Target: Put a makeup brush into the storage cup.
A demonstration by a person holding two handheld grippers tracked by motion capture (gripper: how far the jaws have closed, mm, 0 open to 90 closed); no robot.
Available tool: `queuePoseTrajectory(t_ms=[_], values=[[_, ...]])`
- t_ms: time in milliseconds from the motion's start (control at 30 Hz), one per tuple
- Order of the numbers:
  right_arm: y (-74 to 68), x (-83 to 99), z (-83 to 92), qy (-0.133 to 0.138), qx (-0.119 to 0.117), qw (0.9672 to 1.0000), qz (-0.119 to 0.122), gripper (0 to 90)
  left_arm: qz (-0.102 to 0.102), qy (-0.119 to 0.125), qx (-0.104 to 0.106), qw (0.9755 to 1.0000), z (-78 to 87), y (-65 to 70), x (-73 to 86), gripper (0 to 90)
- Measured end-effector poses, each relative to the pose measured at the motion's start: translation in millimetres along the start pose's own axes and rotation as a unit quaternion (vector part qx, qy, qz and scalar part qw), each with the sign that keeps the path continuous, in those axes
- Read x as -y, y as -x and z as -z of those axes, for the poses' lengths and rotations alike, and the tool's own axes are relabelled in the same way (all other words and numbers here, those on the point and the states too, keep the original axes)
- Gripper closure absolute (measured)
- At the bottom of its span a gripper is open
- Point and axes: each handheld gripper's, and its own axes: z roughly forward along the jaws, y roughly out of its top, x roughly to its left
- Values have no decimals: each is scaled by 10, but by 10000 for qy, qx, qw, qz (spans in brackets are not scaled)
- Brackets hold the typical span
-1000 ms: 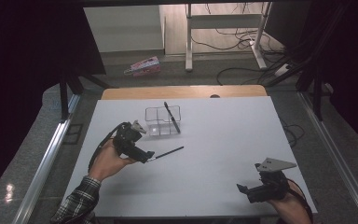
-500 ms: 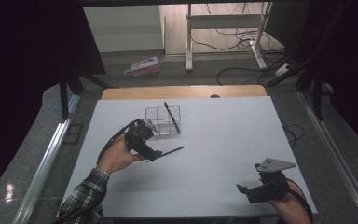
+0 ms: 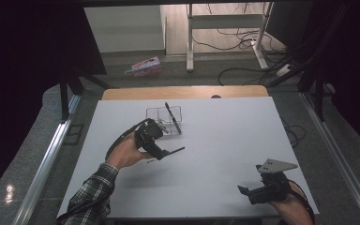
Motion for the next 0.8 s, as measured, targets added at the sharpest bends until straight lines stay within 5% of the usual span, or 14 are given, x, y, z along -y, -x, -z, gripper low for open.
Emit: queuePoseTrajectory(t_ms=[800], values=[[-5, 9, -6, -52, -21, 10000, 25, 0, 83, -217, 385, 9990, -430, -42, 129, 377]])
